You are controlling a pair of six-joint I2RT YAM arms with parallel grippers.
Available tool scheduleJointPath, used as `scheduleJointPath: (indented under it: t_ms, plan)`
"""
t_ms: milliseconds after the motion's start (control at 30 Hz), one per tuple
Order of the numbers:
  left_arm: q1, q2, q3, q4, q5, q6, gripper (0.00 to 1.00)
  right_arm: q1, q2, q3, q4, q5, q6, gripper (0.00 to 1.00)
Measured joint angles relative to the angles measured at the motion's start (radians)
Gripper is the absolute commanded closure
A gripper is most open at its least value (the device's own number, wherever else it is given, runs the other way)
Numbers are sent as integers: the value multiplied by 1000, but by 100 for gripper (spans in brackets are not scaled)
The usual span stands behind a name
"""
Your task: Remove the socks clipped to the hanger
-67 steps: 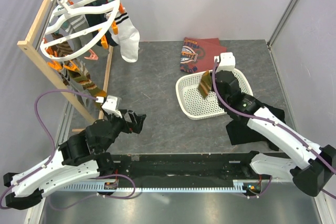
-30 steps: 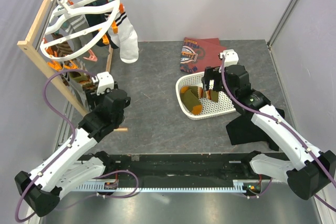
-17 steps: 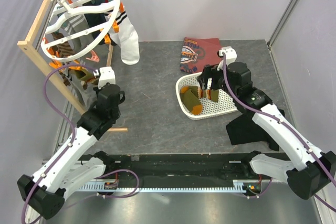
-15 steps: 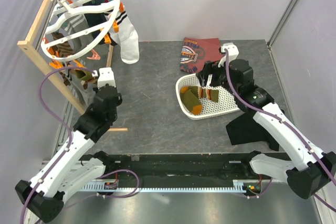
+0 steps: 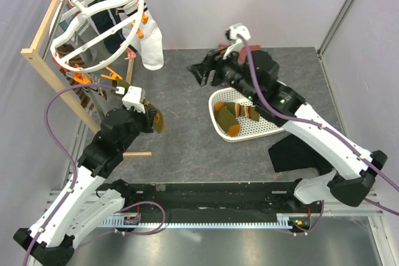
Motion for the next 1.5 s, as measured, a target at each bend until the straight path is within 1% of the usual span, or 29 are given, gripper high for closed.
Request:
scheduleJointPath:
  t_ms: [100, 200, 300, 400, 533, 667, 833, 933, 1000, 1100, 1133, 1167, 1200, 1233, 1267, 1300, 1333, 1367, 1400, 1433, 1467, 1500]
  plan:
    - [0, -22, 0, -1, 70, -5, 98, 74, 40, 13, 36, -18, -40, 30]
    - [0, -39, 0, -2, 123, -19, 98, 99, 39, -50, 97, -74, -84, 26]
    - [0, -42, 8, -8, 172, -42, 98, 106, -5, -204, 198, -139, -132, 17]
    - [0, -31, 31, -14, 210, -72, 98, 119, -88, -435, 326, -200, -188, 14]
    - [0, -11, 72, -25, 245, -110, 98, 146, -110, -577, 431, -244, -245, 12]
    - [0, -2, 99, -38, 261, -145, 98, 175, -78, -612, 504, -257, -297, 12]
    - [0, 9, 121, -59, 265, -184, 98, 228, 6, -610, 594, -240, -351, 12]
    - [0, 18, 125, -63, 267, -199, 98, 260, 79, -605, 647, -207, -372, 12]
    - [0, 20, 125, -67, 267, -206, 98, 279, 132, -596, 677, -158, -383, 13]
    - [0, 22, 125, -68, 267, -213, 98, 290, 197, -581, 729, -95, -397, 19]
    - [0, 23, 126, -68, 267, -214, 98, 290, 209, -580, 745, -78, -399, 26]
    - [0, 24, 127, -69, 267, -217, 96, 290, 224, -579, 769, -57, -402, 36]
    - [0, 25, 129, -70, 267, -218, 92, 290, 238, -578, 794, -32, -404, 50]
    - [0, 26, 131, -71, 267, -219, 87, 290, 252, -573, 813, -13, -406, 80]
    - [0, 27, 133, -70, 267, -220, 77, 290, 261, -569, 828, 4, -404, 98]
    - [0, 27, 134, -69, 267, -220, 69, 290, 277, -561, 851, 30, -400, 100]
    - [0, 27, 134, -68, 263, -219, 58, 290, 286, -556, 867, 42, -403, 100]
    - [0, 27, 134, -67, 256, -218, 42, 290, 296, -554, 888, 58, -394, 100]
    - [0, 27, 134, -67, 250, -215, 34, 290, 304, -554, 907, 73, -388, 100]
    - [0, 26, 134, -69, 241, -210, 29, 290, 310, -554, 919, 80, -385, 100]
    - [0, 26, 134, -73, 224, -209, 26, 290, 315, -554, 932, 89, -382, 100]
    - [-1, 25, 135, -75, 204, -209, 26, 290, 318, -554, 941, 94, -378, 100]
